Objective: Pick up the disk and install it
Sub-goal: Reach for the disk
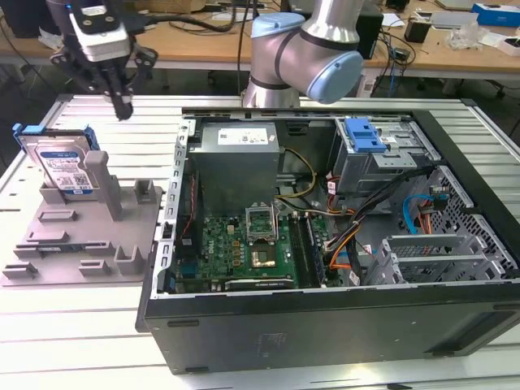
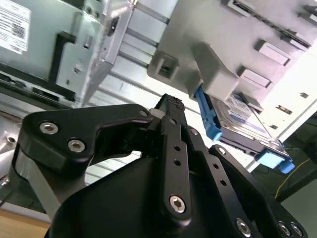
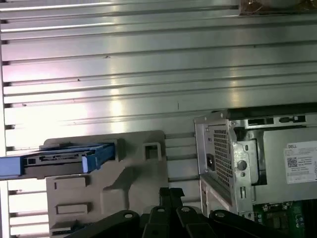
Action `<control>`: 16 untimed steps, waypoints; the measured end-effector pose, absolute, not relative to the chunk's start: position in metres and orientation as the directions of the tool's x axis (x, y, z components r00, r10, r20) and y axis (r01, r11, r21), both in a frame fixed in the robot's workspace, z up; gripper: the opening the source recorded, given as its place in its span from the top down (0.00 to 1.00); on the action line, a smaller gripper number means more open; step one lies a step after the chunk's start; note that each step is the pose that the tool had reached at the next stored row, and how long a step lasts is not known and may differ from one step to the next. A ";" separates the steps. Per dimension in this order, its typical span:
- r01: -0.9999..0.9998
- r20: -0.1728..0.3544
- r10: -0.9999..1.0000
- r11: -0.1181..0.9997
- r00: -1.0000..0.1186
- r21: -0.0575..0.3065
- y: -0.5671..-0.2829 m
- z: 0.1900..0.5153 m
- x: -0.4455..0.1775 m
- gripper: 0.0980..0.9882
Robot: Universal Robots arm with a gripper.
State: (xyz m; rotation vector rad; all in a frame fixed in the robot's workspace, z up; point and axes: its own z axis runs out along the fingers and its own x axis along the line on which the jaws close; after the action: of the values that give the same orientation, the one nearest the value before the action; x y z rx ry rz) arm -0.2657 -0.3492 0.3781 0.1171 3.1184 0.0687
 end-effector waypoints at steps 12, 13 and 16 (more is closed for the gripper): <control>0.074 -0.019 0.075 0.996 -0.997 0.045 -0.326 0.372 -0.331 0.99; 0.074 -0.019 0.075 0.996 -0.997 0.045 -0.324 0.372 -0.336 0.99; 0.075 -0.019 0.075 0.996 -0.997 0.045 -0.320 0.371 -0.345 0.99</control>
State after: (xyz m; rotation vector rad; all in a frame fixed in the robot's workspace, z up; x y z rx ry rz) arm -0.3447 -0.3198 0.3713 0.1172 3.1181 0.0688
